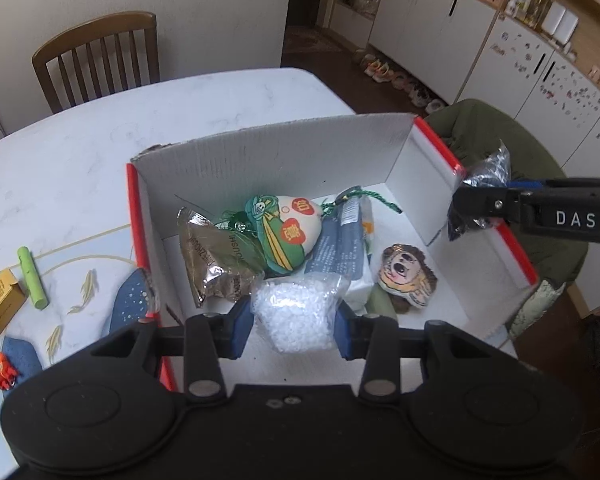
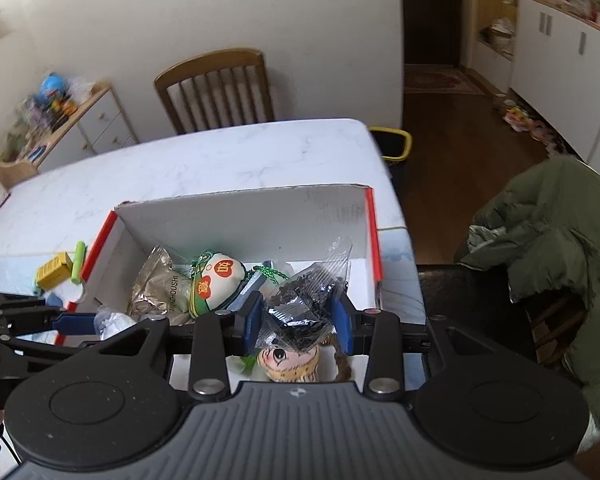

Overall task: Organize objects
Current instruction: 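Carry the white bead bag and black bag over the red box, then lower both bags into the box and open both tools to release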

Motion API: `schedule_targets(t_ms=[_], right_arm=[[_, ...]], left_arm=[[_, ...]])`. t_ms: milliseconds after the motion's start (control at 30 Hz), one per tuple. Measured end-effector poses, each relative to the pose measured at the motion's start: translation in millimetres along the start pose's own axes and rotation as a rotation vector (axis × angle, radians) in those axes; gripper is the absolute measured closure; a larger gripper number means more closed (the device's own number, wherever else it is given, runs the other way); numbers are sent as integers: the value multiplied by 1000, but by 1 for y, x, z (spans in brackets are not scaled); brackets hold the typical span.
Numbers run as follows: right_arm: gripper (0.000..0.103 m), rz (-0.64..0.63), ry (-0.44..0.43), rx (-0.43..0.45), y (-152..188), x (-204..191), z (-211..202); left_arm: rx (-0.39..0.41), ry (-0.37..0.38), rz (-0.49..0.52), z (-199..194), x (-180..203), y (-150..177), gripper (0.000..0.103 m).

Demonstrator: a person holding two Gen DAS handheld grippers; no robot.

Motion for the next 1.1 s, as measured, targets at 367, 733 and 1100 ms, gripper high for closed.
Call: schedule_targets(t_ms=[367, 733, 1100], right_arm=[[67, -193, 15, -77, 15, -20, 45], [67, -258, 5, -130, 15, -28, 73], [66, -235, -8, -182, 23, -24, 90]], left_arm=[[-105, -32, -3, 45, -1, 4, 63], [-177, -47, 25, 71, 3, 6, 63], [-237, -49, 14, 85, -2, 6, 63]])
Point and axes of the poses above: each gripper's, at about its wrist camera, not at the fingertips, and z roughly the way its jaws point, x to its right, y to its underside, the point moved 10 cm from there along z, roughly the way its jaws point, and after that the axes turned 2 degrees about y, right-handed, at the moved point
